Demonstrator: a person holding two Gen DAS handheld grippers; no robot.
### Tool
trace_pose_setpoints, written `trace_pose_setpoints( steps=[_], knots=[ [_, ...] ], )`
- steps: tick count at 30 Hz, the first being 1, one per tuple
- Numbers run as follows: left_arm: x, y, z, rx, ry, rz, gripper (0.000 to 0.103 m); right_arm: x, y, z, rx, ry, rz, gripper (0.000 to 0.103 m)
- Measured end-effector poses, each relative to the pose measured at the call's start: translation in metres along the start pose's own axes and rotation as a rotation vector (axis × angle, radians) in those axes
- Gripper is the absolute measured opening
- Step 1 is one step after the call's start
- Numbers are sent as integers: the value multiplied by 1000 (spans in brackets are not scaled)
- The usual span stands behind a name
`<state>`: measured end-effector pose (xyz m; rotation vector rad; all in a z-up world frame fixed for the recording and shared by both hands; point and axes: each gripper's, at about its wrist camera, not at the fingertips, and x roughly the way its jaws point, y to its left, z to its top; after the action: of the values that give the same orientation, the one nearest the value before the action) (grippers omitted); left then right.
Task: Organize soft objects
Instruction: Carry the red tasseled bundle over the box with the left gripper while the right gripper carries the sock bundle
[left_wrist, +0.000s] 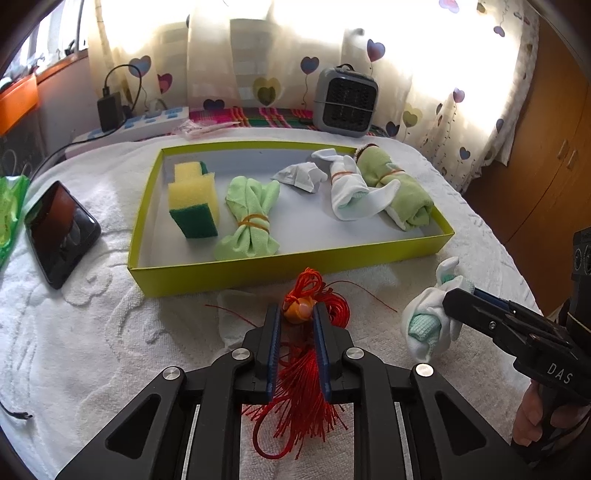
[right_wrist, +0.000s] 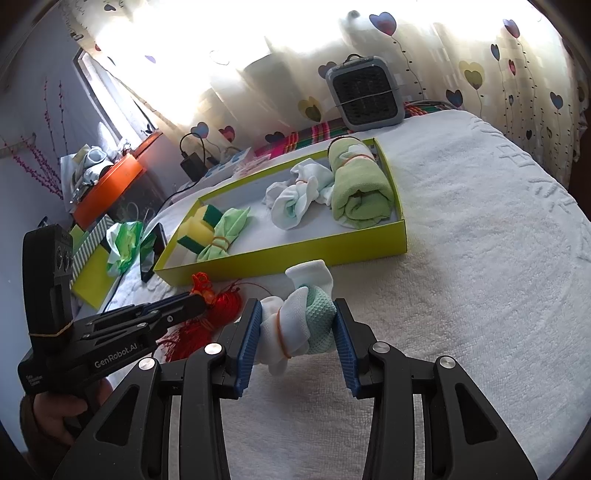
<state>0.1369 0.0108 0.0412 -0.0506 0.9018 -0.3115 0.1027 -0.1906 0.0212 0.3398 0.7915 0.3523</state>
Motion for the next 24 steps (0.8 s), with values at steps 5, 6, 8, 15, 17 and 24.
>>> trace_pose_setpoints(
  steps=[5,6,8,15,17,24],
  knots=[
    [-7,2,2,-12,-23,3,16,0,0,-1,2,-1,3,40],
    [-8,2,2,-12,-26,2,16,-1,0,-1,2,-1,4,40],
    [-9,2,3,-11,-30,3,16,-1,0,-1,2,-2,5,40],
    [-15,2,1,-14,-39,2,16,-3,2,0,0,-6,5,40],
    [-17,2,2,-13,-45,3,16,-4,3,0,-3,-8,5,40],
    [-29,2,5,-10,-75,2,16,-10,8,5,-16,-26,8,40]
  ],
)
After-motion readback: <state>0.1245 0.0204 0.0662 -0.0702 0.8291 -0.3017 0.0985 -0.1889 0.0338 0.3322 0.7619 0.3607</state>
